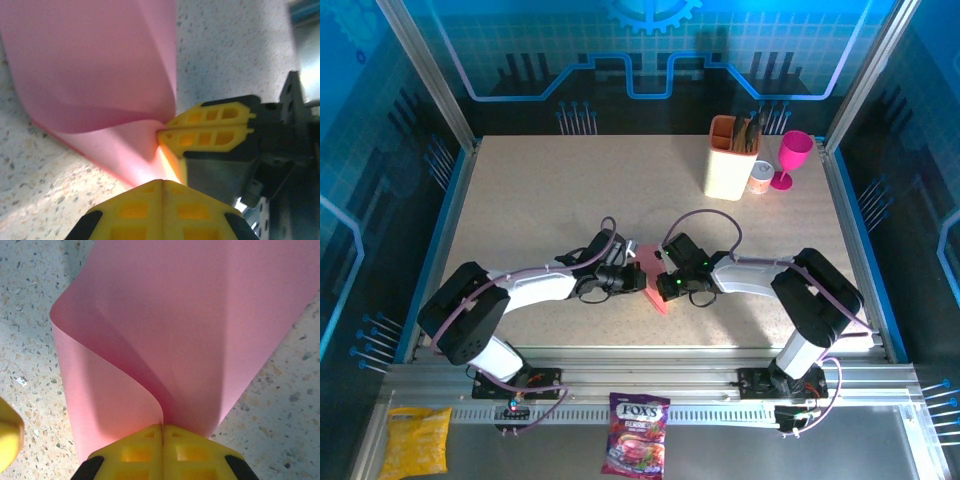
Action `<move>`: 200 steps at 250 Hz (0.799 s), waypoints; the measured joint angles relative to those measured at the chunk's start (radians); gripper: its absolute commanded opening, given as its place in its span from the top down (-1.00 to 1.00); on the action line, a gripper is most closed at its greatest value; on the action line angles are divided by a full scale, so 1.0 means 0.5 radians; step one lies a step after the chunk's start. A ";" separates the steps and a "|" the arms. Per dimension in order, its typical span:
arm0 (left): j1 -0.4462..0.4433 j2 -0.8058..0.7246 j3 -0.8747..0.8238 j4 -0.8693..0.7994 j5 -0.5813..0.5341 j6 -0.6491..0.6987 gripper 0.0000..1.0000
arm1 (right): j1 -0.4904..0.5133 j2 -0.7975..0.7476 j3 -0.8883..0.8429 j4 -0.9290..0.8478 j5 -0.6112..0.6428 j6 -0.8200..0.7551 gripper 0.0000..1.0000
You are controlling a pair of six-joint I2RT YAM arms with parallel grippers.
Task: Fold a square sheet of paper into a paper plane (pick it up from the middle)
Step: Third fold the triangle at the center of the table.
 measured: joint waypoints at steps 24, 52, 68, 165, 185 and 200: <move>0.000 0.012 0.001 0.054 -0.001 -0.010 1.00 | 0.001 0.000 0.000 0.005 0.000 0.000 1.00; 0.000 0.069 0.002 0.098 -0.002 -0.010 1.00 | 0.000 0.000 -0.002 0.006 0.000 0.000 1.00; 0.000 0.121 0.010 0.104 -0.002 -0.009 1.00 | 0.001 0.000 -0.002 0.006 0.000 0.000 1.00; 0.018 0.301 0.029 0.151 -0.087 0.037 1.00 | 0.001 0.004 -0.011 0.038 -0.002 0.000 1.00; 0.027 0.319 0.029 0.172 -0.095 0.050 1.00 | 0.001 0.005 -0.011 0.043 -0.006 0.000 1.00; 0.028 0.326 0.029 0.182 -0.101 0.057 1.00 | 0.000 0.005 -0.011 0.044 -0.008 0.000 1.00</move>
